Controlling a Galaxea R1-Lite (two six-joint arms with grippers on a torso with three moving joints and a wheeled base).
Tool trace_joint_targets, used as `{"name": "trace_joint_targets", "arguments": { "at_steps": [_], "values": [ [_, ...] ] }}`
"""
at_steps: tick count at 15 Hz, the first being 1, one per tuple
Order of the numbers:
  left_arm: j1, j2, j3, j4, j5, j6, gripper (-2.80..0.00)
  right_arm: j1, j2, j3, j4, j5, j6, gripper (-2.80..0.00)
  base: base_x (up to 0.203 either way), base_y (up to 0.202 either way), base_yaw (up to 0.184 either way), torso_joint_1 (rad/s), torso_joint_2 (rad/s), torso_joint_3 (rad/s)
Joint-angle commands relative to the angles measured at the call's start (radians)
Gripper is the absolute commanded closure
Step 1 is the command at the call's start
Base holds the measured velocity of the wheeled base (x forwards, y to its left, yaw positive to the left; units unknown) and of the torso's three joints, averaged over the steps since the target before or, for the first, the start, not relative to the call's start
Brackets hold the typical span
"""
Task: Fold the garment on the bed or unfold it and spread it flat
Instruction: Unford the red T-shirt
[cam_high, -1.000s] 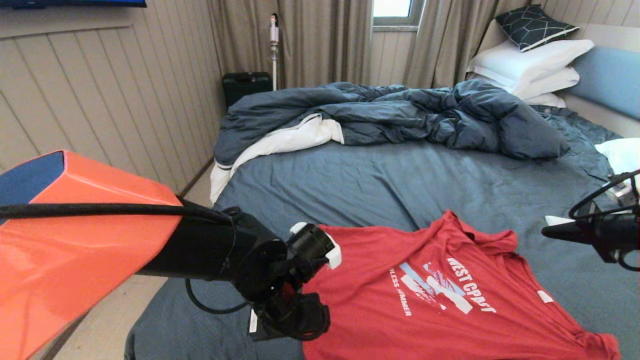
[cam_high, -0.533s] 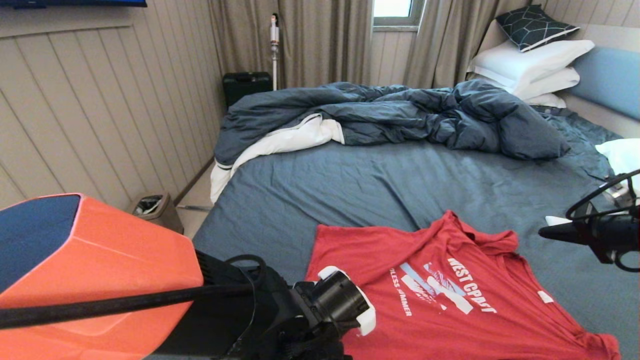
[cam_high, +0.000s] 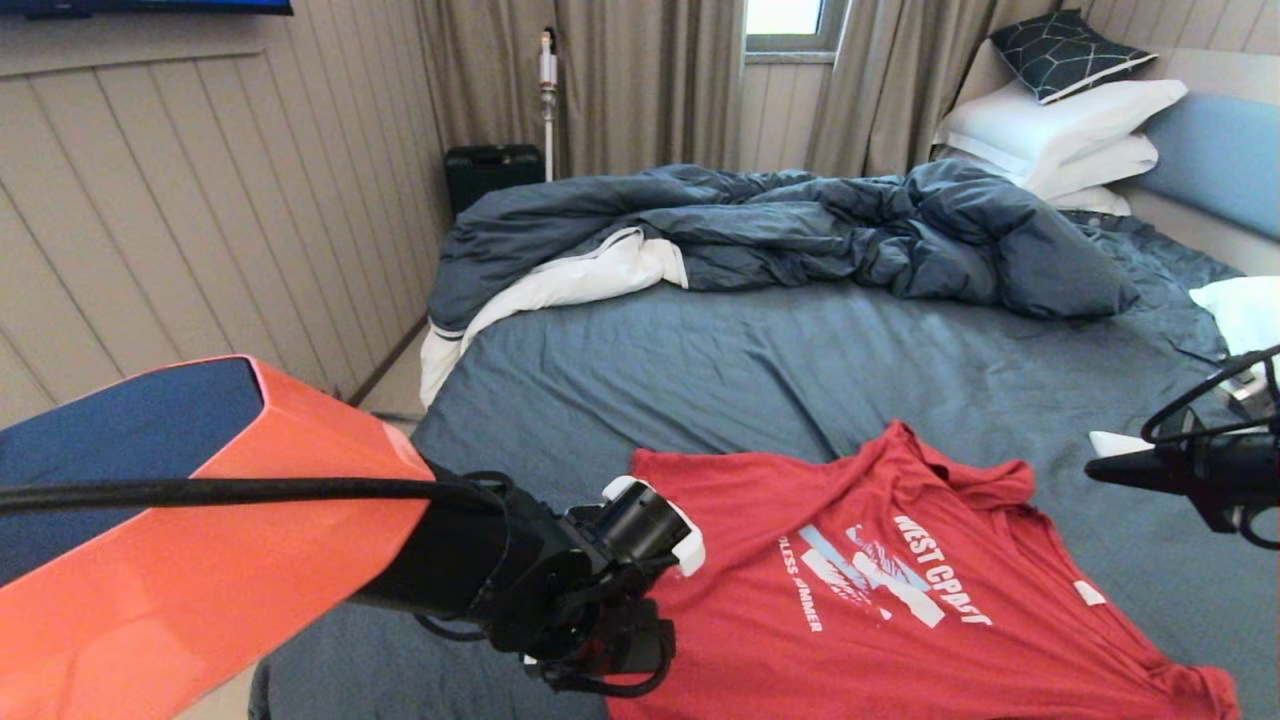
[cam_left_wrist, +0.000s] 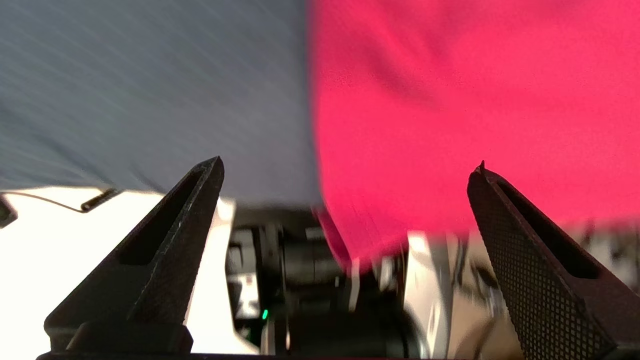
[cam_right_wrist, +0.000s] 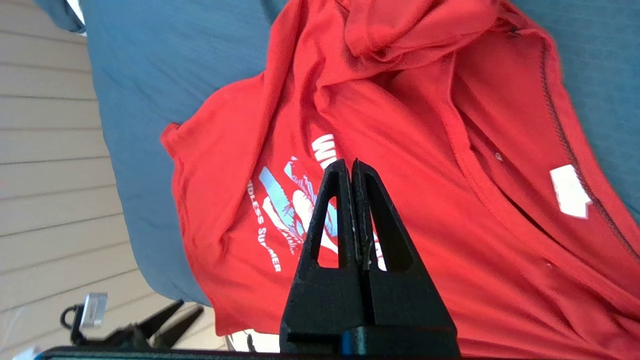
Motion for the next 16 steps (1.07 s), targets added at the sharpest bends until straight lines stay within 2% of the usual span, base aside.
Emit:
{"name": "trace_joint_targets", "arguments": {
  "at_steps": [1, 5, 8, 11, 13, 16],
  "values": [
    [-0.013, 0.06, -0.052, 0.021, 0.055, -0.018, -2.8, -0.009, -0.009, 0.002, 0.001, 0.01, 0.001, 0.0, 0.0, 0.0, 0.0, 0.0, 0.0, 0.0],
    [-0.041, 0.141, -0.225, 0.21, 0.145, -0.078, -2.8, -0.035, -0.014, -0.001, 0.001, 0.058, 0.001, 0.0, 0.0, 0.0, 0.0, 0.0, 0.0, 0.0],
    [-0.065, 0.179, -0.293, 0.334, 0.199, -0.119, -2.8, -0.051, -0.022, -0.001, 0.001, 0.08, 0.001, 0.0, 0.0, 0.0, 0.0, 0.0, 0.0, 0.0],
    [-0.105, 0.178, -0.279, 0.349, 0.204, -0.136, -2.8, -0.062, -0.023, -0.003, 0.001, 0.092, 0.001, 0.0, 0.0, 0.0, 0.0, 0.0, 0.0, 0.0],
    [-0.113, 0.207, -0.301, 0.333, 0.236, -0.129, -2.8, -0.062, -0.023, 0.0, 0.001, 0.092, 0.003, 0.0, 0.0, 0.0, 0.0, 0.0, 0.0, 0.0],
    [-0.064, 0.223, -0.328, 0.241, 0.239, -0.038, -2.8, -0.062, -0.026, 0.0, 0.001, 0.092, 0.003, 0.0, 0.0, 0.0, 0.0, 0.0, 0.0, 0.0]
  ]
}}
